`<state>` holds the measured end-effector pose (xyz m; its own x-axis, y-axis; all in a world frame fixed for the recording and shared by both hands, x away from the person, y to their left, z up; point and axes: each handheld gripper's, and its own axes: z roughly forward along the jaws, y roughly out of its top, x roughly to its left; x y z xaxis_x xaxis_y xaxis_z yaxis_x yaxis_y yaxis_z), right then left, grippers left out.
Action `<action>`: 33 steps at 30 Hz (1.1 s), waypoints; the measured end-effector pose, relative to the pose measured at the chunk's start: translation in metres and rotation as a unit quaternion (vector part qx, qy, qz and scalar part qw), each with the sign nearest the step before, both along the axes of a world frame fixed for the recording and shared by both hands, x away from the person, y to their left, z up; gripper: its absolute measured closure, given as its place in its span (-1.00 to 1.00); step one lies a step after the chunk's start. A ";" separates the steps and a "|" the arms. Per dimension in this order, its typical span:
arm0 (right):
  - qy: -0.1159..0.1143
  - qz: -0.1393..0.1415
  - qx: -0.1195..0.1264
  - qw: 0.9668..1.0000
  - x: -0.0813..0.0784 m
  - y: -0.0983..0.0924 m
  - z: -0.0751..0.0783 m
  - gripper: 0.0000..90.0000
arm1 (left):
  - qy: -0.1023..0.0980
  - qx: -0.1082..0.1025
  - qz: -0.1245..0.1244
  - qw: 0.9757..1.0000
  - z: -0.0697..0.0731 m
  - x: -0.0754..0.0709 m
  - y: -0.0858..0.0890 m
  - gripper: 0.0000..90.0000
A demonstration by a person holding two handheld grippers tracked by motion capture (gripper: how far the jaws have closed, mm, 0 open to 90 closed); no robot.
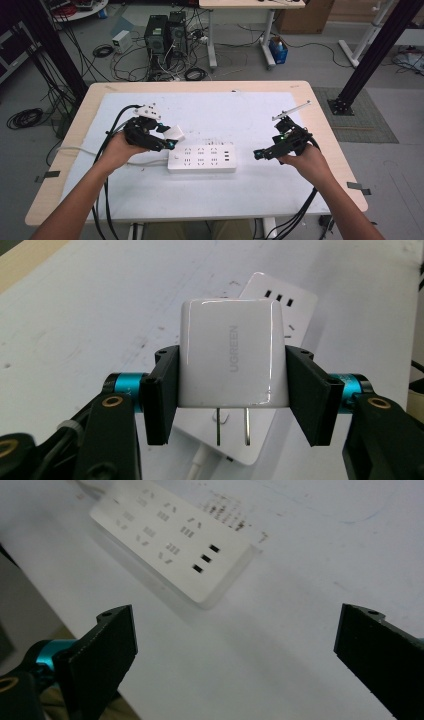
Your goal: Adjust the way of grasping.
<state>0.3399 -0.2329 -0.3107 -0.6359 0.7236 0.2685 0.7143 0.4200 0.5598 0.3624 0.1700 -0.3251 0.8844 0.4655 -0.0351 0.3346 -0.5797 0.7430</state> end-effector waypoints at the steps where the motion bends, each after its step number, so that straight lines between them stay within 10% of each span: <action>1: 0.008 -0.003 0.018 1.000 0.000 0.000 0.000 -0.93 | -0.001 -0.003 -0.010 1.000 -0.002 -0.001 -0.003 -0.06; 13: 0.074 -0.009 0.110 0.991 0.003 0.017 -0.004 -0.93 | -0.018 -0.019 -0.071 0.997 -0.011 -0.013 -0.035 -0.06; 19: 0.111 -0.013 0.160 0.981 0.008 0.025 -0.009 -0.93 | -0.029 -0.035 -0.094 0.995 -0.015 -0.018 -0.055 -0.06; 33: 0.170 0.002 0.188 0.967 0.013 0.053 -0.017 -0.93 | -0.048 -0.049 -0.140 0.988 -0.011 -0.031 -0.088 -0.05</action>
